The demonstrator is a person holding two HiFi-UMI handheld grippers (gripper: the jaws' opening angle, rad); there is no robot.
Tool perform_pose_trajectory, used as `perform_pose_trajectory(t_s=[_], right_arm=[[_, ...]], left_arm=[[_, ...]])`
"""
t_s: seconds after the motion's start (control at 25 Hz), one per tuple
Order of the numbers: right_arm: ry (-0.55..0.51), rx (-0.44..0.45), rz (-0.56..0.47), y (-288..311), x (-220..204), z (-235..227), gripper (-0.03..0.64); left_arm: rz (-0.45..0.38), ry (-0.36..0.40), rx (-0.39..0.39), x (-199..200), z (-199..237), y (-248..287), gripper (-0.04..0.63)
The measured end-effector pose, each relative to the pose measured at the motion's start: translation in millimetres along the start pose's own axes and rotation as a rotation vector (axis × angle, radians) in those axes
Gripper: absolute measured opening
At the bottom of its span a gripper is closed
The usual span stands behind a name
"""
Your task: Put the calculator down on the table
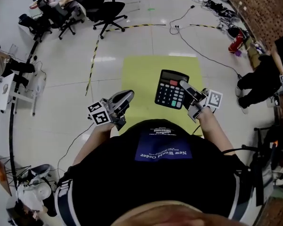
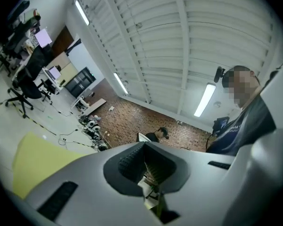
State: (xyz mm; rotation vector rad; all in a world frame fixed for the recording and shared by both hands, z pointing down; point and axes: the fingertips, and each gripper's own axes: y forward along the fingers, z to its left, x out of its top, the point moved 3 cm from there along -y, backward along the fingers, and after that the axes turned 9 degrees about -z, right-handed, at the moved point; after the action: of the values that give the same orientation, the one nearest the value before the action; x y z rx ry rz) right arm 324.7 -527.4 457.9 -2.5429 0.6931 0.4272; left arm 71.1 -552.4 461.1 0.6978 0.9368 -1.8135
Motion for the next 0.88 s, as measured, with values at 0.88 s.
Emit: perform_pose_trajectory(t_s=[0.88], right_arm=[[-0.052, -0.045, 0.122, 82, 34, -17, 0.118]], left_arm=[[-0.064, 0.058, 0.126, 67, 48, -27, 0.006]])
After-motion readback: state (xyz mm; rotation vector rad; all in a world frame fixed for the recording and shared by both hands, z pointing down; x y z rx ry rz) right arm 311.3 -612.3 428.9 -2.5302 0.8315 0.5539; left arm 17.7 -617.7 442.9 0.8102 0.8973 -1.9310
